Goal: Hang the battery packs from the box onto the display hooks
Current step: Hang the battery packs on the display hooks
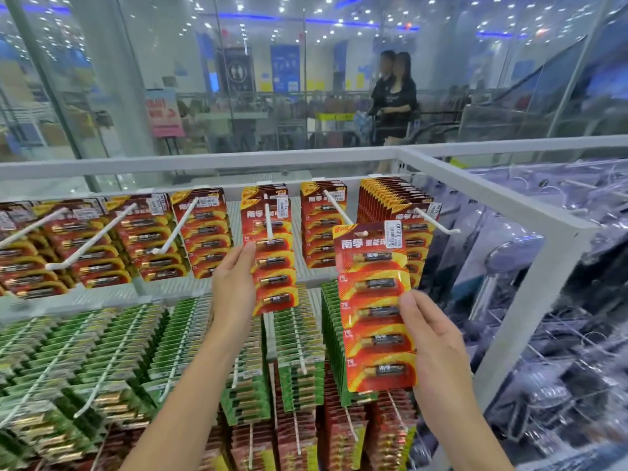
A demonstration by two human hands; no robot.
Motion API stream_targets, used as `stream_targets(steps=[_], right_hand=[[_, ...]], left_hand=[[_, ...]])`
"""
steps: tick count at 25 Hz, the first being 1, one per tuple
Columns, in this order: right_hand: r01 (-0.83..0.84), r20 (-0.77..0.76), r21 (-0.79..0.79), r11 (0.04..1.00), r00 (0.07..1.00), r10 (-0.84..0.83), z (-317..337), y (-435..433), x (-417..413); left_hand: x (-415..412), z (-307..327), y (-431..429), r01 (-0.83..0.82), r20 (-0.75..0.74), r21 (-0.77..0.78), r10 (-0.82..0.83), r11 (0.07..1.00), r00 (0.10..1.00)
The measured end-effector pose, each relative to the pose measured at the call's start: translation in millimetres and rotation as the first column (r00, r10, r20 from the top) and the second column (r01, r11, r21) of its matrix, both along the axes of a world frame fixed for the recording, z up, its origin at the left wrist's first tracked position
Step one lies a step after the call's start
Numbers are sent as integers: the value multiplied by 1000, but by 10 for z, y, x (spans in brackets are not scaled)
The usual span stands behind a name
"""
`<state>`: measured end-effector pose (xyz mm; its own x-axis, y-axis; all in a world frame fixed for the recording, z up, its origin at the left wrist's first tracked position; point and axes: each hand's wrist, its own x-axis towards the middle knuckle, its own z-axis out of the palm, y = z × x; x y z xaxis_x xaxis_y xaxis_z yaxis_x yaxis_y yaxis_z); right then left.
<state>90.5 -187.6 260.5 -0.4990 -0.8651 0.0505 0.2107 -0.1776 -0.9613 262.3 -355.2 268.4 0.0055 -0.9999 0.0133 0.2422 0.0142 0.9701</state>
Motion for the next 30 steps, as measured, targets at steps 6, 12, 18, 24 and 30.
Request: stream_targets(steps=[6,12,18,24,30], right_hand=[[6,-7,15,1000,1000,-6,-45,-78,-9],[-20,-50,40,999,998,22,-21,-568,-36],[18,-185,97,995,983,0,-106,-1416,-117],[70,-157,127,989,986,-50,-260,-1915,-227],[50,-226,198,979,974,-4,-384,-1904,-285]], left_hand=[[33,5,-336,17,21,26,-17,1000,1000],[-39,-30,-463,-51,20,16,51,999,998],[-81,-49,-469,-151,89,-60,156,987,984],[-16,-128,-564,-182,221,-169,218,969,951],[87,-342,-572,-177,241,-215,228,960,943]])
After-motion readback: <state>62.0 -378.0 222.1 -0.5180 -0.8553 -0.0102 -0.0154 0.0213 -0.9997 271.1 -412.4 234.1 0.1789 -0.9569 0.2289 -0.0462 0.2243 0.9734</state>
